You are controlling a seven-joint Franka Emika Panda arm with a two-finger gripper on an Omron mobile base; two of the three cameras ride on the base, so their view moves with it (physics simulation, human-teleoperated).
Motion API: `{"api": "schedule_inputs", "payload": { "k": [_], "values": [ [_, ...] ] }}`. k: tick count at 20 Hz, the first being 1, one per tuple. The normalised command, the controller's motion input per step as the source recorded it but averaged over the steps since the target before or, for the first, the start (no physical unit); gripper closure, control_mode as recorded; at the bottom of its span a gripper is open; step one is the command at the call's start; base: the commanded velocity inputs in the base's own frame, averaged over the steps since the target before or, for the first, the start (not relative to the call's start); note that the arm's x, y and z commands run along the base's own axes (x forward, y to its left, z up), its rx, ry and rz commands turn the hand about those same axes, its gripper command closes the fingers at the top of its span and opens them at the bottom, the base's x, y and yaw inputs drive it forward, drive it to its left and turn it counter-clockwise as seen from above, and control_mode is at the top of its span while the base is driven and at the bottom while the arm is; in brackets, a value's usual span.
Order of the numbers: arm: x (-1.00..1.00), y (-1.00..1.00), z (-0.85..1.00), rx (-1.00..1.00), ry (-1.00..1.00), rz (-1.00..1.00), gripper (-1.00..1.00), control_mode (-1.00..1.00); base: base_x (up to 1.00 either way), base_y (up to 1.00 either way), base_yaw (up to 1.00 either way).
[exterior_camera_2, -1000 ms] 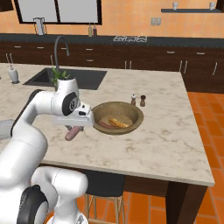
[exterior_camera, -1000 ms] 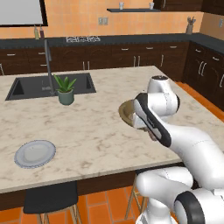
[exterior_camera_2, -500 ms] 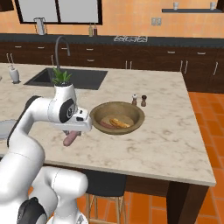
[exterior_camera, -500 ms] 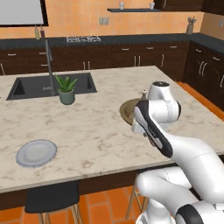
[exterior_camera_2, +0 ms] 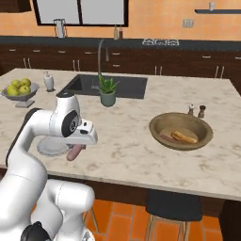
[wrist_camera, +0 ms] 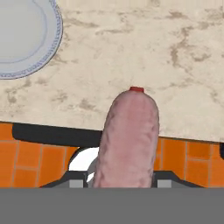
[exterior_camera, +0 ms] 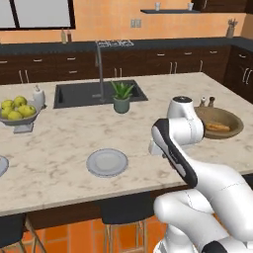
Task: Place one bun and one sausage from the bowl on each plate.
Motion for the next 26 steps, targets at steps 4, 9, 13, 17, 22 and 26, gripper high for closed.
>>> {"api": "schedule_inputs", "payload": {
  "k": [4,9,13,17,22,26],
  "values": [
    [0.0,0.0,0.0,0.0,0.0,0.0,1.0,1.0,0.0,1.0,0.0],
    [0.0,0.0,0.0,0.0,0.0,0.0,1.0,1.0,0.0,1.0,0.0],
    [0.0,0.0,0.0,0.0,0.0,0.0,1.0,1.0,0.0,1.0,-0.01],
    [0.0,0.0,0.0,0.0,0.0,0.0,1.0,1.0,0.06,1.0,-0.04],
    [0.0,0.0,0.0,0.0,0.0,0.0,1.0,1.0,0.37,0.86,-0.1],
    [0.0,0.0,0.0,0.0,0.0,0.0,1.0,1.0,0.32,0.71,-0.1]
  ]
}}
